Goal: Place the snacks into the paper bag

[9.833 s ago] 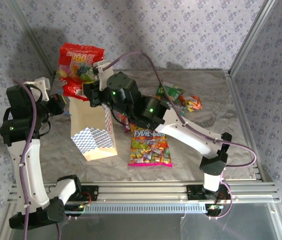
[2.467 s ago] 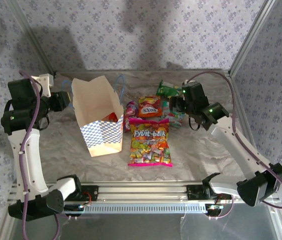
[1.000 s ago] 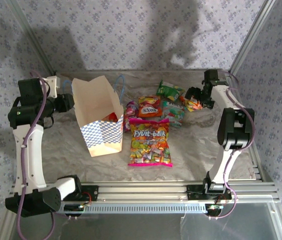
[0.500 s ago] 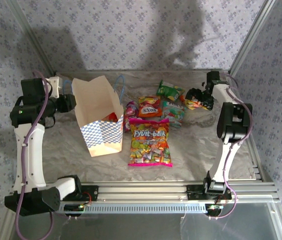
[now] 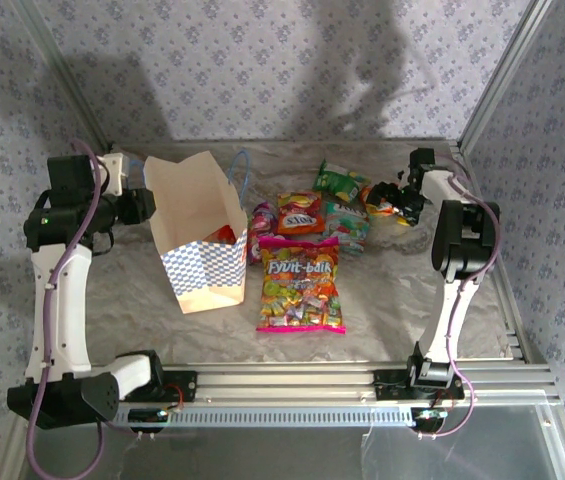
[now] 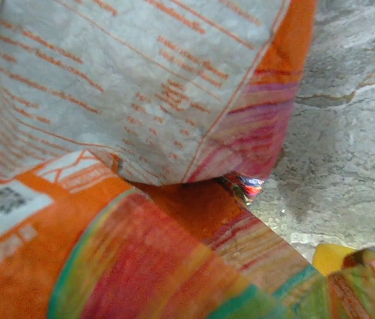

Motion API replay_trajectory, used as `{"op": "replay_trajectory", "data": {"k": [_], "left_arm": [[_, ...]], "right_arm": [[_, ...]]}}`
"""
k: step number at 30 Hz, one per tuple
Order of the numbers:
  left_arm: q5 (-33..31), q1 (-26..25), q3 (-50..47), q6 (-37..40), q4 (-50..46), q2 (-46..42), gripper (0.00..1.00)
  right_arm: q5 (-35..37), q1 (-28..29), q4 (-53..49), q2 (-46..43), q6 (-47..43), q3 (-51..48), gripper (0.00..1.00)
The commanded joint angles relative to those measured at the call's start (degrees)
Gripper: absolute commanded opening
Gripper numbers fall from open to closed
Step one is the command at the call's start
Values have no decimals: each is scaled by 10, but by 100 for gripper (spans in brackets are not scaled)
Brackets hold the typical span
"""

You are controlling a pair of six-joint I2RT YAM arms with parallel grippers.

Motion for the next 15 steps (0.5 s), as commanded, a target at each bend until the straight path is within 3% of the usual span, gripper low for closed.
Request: {"op": "replay_trajectory", "data": {"k": [1, 6, 15], "left_arm": [[-7, -3, 19, -4, 7, -1, 50], [-8, -5, 20, -8, 8, -7, 50], [-8, -6, 19, -9, 4, -13, 50]], "right_arm": [[-18, 3, 8, 14, -3, -4, 87], [-14, 4, 15, 7, 4, -10, 67], [7, 2, 14, -12, 0, -24, 40]]}}
